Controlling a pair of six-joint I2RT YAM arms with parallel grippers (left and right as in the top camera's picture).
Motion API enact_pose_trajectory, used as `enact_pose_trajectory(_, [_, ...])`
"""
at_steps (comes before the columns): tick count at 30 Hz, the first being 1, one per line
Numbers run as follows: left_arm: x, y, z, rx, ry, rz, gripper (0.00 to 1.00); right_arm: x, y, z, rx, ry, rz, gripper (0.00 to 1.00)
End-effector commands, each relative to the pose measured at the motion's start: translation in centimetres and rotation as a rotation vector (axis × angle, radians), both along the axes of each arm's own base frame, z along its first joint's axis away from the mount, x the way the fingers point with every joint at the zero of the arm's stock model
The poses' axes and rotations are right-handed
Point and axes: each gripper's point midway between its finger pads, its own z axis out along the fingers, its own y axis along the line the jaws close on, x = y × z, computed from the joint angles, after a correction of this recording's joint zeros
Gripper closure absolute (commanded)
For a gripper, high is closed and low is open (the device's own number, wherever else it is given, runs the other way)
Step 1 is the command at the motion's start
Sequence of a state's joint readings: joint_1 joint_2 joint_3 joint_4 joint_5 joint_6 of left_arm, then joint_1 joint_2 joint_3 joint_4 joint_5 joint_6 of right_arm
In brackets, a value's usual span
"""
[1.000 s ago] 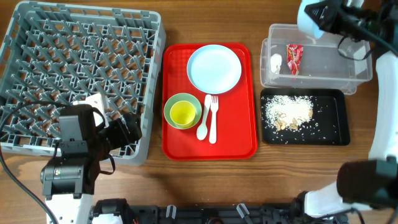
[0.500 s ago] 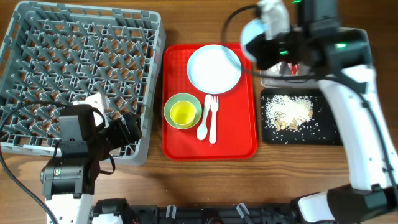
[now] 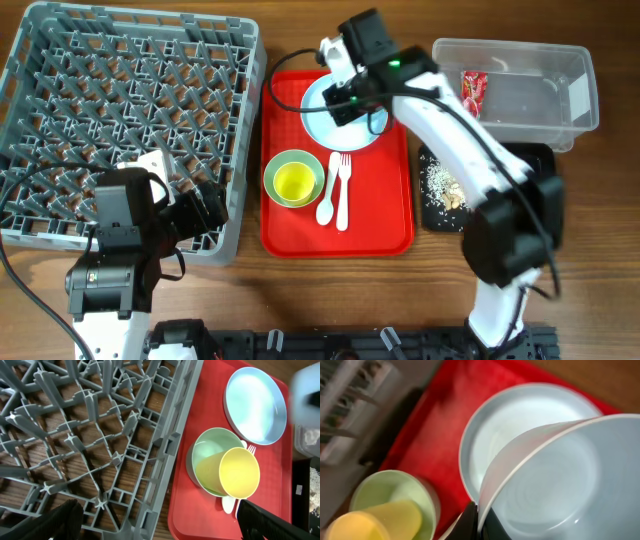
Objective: Sort waste into correct bins and load items into the dishwasher rack
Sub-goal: 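Place the bowl onto the blue plate and release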
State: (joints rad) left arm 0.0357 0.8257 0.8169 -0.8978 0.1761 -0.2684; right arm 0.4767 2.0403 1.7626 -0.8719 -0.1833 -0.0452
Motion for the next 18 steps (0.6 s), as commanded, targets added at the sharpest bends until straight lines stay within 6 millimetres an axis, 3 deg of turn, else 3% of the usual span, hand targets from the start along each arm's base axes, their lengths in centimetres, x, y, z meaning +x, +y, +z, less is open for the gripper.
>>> enact_pose_trajectory(1, [0.2, 0.2, 0.6, 0.007, -0.02, 0.007, 0.0, -0.8, 1.5, -4.3, 0.002, 0.098, -0.004, 0.95])
enact_pose_trajectory(4, [0.2, 0.2, 0.6, 0.007, -0.02, 0.007, 0.0, -0.8, 1.9, -6.0, -0.006, 0.121, -0.005, 0.95])
enact_pose_trajectory(6, [0.2, 0.2, 0.6, 0.007, -0.02, 0.007, 0.0, -0.8, 2.1, -5.9, 0.0, 0.121, -0.007, 0.92])
enact_pose_trajectory(10, [0.2, 0.2, 0.6, 0.007, -0.02, 0.007, 0.0, -1.6, 2.9, -5.6, 0.058, 0.166, 0.002, 0.74])
enact_pose_trajectory(13, [0.1, 0.2, 0.6, 0.007, -0.019, 0.007, 0.0, -2.8, 3.3, -5.3, 0.1, 0.229, 0.02, 0.52])
enact_pose_trajectory(15, [0.1, 0.2, 0.6, 0.007, -0.019, 0.007, 0.0, -3.2, 3.1, -4.6, 0.109, 0.25, 0.019, 0.31])
enact_pose_trajectory(18, [0.1, 0.2, 0.6, 0.007, -0.019, 0.007, 0.0, -2.8, 1.8, -2.2, 0.112, 0.248, -0.009, 0.05])
